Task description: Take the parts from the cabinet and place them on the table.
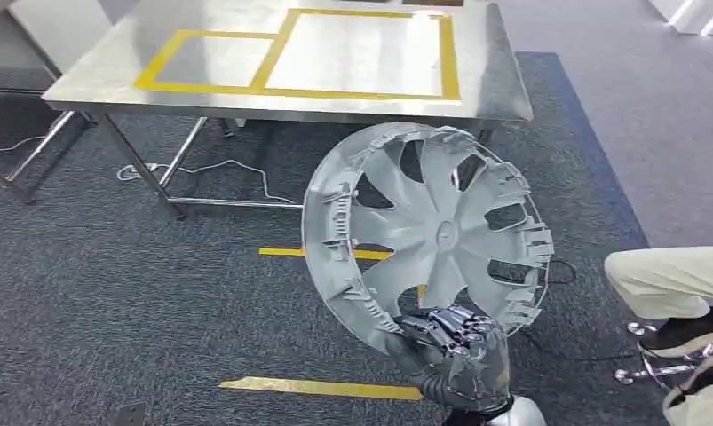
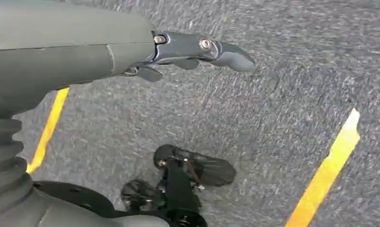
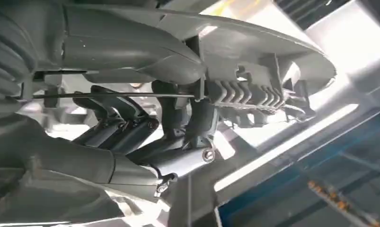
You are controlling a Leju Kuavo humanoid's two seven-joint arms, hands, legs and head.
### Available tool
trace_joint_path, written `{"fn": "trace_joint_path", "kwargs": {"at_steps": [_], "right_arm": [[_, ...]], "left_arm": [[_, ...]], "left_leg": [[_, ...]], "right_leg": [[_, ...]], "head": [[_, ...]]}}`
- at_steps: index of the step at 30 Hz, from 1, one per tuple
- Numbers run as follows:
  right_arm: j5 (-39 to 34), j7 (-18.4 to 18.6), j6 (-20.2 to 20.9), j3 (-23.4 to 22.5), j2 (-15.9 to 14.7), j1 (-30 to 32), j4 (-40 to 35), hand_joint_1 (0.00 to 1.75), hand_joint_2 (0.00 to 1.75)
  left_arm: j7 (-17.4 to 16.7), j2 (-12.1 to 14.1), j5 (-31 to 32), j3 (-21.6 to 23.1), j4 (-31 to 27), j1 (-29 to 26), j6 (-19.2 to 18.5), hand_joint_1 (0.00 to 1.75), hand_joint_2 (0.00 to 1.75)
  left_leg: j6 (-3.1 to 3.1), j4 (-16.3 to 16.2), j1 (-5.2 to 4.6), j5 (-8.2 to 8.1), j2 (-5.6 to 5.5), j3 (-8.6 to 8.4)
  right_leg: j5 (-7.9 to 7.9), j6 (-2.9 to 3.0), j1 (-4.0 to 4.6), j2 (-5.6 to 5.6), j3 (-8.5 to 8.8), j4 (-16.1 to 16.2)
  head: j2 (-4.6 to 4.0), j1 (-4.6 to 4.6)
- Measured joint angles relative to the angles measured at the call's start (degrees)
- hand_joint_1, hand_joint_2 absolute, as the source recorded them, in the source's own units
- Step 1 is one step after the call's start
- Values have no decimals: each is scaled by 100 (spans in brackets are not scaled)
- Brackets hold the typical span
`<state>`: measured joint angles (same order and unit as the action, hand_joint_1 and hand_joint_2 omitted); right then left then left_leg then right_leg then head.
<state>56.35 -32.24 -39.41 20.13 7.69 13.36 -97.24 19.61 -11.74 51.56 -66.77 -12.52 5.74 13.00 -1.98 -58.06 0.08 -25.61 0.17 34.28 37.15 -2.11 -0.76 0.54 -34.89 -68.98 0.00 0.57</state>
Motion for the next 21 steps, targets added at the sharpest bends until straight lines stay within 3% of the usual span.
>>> {"fn": "trace_joint_path", "kwargs": {"at_steps": [1, 2, 3, 5, 6, 7, 8, 11, 12, 13, 14, 16, 17, 18, 19, 21], "right_arm": [[-9, 2, 0, -4, -7, 11, 4, 175, 175], [-17, 0, 0, -4, -11, 12, 11, 175, 175], [-35, 2, 0, -9, -15, 18, 13, 175, 175], [-59, 2, 0, -15, -20, 29, 13, 175, 175], [-63, 0, 0, -17, -22, 33, 13, 175, 175], [-72, 2, 0, -17, -26, 34, 15, 175, 175], [-96, -4, 0, -20, -26, 57, 2, 175, 175], [-159, -13, 0, -42, -35, 84, -4, 175, 175], [-188, -15, 0, -48, -33, 85, -7, 175, 175], [-212, -17, 0, -63, -35, 99, -9, 175, 175], [-240, -24, 0, -76, -35, 127, -26, 175, 175], [-311, -44, 0, -116, -42, 212, -39, 175, 175], [-391, -94, 0, -144, -52, 237, -53, 175, 175], [-508, -151, 0, -157, -65, 250, -65, 175, 175], [-590, -186, 0, -168, -74, 260, -85, 175, 175], [-651, -216, 0, -186, -85, 272, -118, 175, 175]], "left_arm": [[-2, -4, 15, 0, 0, -1, 0, 0, 175], [-2, -7, 35, 0, 0, -6, 0, 0, 175], [-18, -9, 63, 0, 0, -7, 17, 0, 175], [-26, -9, 76, 0, 0, -6, 37, 0, 175], [-28, -9, 81, 0, 0, -6, 48, 0, 175], [-28, -9, 87, 0, 0, -3, 57, 0, 175], [-33, -9, 111, 2, 0, 13, 74, 0, 175], [-63, -9, 184, 7, 0, -29, 101, 0, 175], [-68, 11, 192, 7, 0, -32, 107, 0, 175], [-68, 0, 210, 13, 0, -31, 122, 0, 175], [-74, 0, 240, 15, 0, -12, 125, 0, 175], [-81, 0, 265, 22, 0, 12, 127, 0, 175], [-83, -4, 291, 24, 0, 6, 127, 0, 175], [-85, -4, 302, 26, 0, -9, 131, 0, 175], [-87, -4, 306, 24, 0, -17, 142, 0, 175], [-87, -2, 326, 26, 0, -13, 155, 0, 175]], "left_leg": [[-4, -3, -1, -3, -84, -1], [-4, -9, -2, -5, -160, -7], [-5, -12, -1, -9, -246, -17], [16, -27, 11, -26, -416, -45], [43, -44, 17, -43, -491, -55], [72, -50, 7, -51, -538, -42], [110, -98, 1, -56, -620, 2], [235, -48, 53, 4, -755, 44], [254, -86, 56, -36, -691, 45], [281, -236, 12, -149, -417, 104], [308, -589, 18, -361, -236, 269], [342, -1521, 37, -789, -84, 699], [356, -1831, 46, -879, -61, 828], [365, -1824, 57, -806, -51, 806], [356, -1565, 60, -611, -46, 648], [295, -544, 53, -132, -28, 105]], "right_leg": [[107, -9, 2, -28, -249, -419], [89, -15, 5, -39, -402, -608], [-88, -11, 3, -40, -424, -523], [-658, 4, -13, -87, -139, 262], [-938, 11, -32, -209, 87, 806], [-823, 15, -49, -464, 169, 965], [-836, 39, -62, -469, 248, 1060], [-870, 144, -7, -331, 235, 1049], [-896, 189, -56, -254, 262, 1095], [-886, 219, -51, -191, 280, 1100], [-871, 259, -46, -103, 287, 1100], [-852, 283, -27, 30, 291, 1099], [-849, 283, -24, 85, 290, 1098], [-847, 279, -24, 116, 295, 1098], [-845, 276, -24, 134, 300, 1097], [-831, 254, -23, 154, 331, 1097]], "head": [[0, 2], [0, 2], [0, 4], [0, 2], [0, 2], [0, 2], [0, 11], [0, 2], [0, 7], [0, 41], [0, 79], [0, 66], [0, 72], [0, 66], [0, 72], [0, 72]]}}
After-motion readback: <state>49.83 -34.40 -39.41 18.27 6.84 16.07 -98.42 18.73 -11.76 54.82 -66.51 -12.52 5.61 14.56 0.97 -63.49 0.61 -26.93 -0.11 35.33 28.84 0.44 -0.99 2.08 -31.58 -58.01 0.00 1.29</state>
